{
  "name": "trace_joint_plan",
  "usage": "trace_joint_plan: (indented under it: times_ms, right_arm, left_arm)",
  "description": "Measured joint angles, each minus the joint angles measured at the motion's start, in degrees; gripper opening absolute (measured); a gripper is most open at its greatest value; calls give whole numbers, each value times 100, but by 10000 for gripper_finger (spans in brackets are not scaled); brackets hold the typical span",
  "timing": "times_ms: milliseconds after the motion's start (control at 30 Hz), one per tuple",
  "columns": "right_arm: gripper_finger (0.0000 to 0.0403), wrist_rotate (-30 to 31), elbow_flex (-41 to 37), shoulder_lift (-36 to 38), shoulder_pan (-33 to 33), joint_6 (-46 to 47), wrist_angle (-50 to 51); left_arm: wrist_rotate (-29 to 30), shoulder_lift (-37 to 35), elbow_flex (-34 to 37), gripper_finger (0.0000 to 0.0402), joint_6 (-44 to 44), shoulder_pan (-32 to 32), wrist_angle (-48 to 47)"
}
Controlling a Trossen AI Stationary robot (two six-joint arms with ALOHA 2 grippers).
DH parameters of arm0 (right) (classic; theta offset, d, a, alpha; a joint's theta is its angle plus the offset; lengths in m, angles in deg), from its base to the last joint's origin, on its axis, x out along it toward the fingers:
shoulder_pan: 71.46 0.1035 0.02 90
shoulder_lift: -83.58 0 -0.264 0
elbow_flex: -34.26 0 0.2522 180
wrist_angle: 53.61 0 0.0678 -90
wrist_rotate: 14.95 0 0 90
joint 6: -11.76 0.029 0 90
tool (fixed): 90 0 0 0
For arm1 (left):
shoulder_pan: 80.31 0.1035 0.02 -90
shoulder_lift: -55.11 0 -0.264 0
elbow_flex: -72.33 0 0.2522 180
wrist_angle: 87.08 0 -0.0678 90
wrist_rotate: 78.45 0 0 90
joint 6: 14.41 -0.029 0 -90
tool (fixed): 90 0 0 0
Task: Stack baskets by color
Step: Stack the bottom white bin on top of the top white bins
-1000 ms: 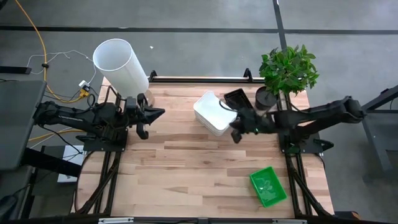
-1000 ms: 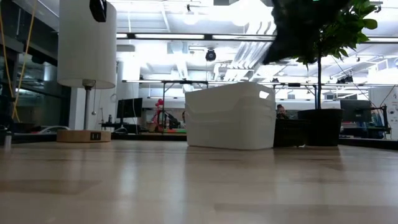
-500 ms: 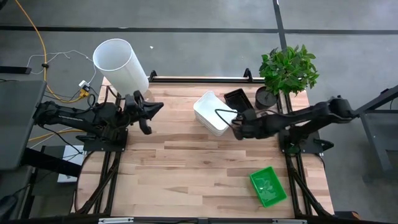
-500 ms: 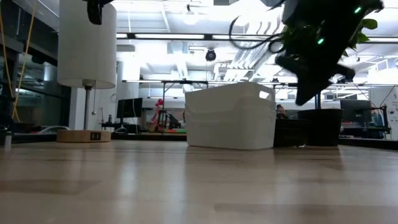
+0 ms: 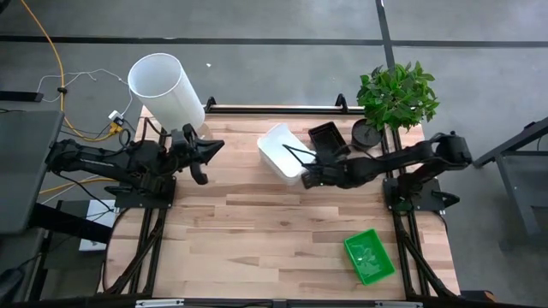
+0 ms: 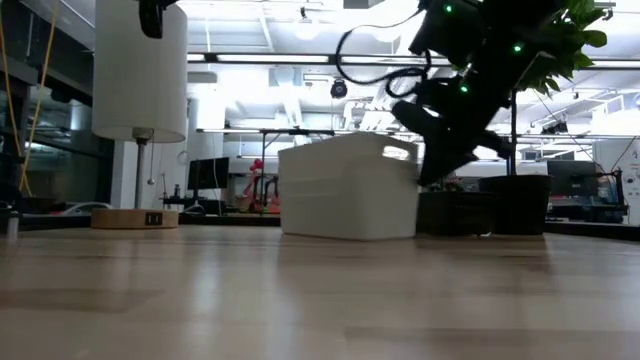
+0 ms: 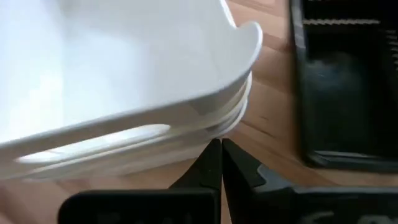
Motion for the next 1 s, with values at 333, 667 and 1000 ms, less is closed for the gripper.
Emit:
trace_joint_plan:
  times_ms: [333, 667, 1000]
  right_arm:
    - [0, -483, 0, -629, -1, -307, -1853]
    - [0, -789, 491, -202, 102, -1163, -352]
    - [0, -1, 628, 91, -762, -1769, 209]
  left_arm:
    - [-187, -445, 0, 0, 138, -15, -417]
    - [-200, -502, 0, 0, 610, -22, -1164]
    - [-248, -398, 0, 0, 755, -22, -1323]
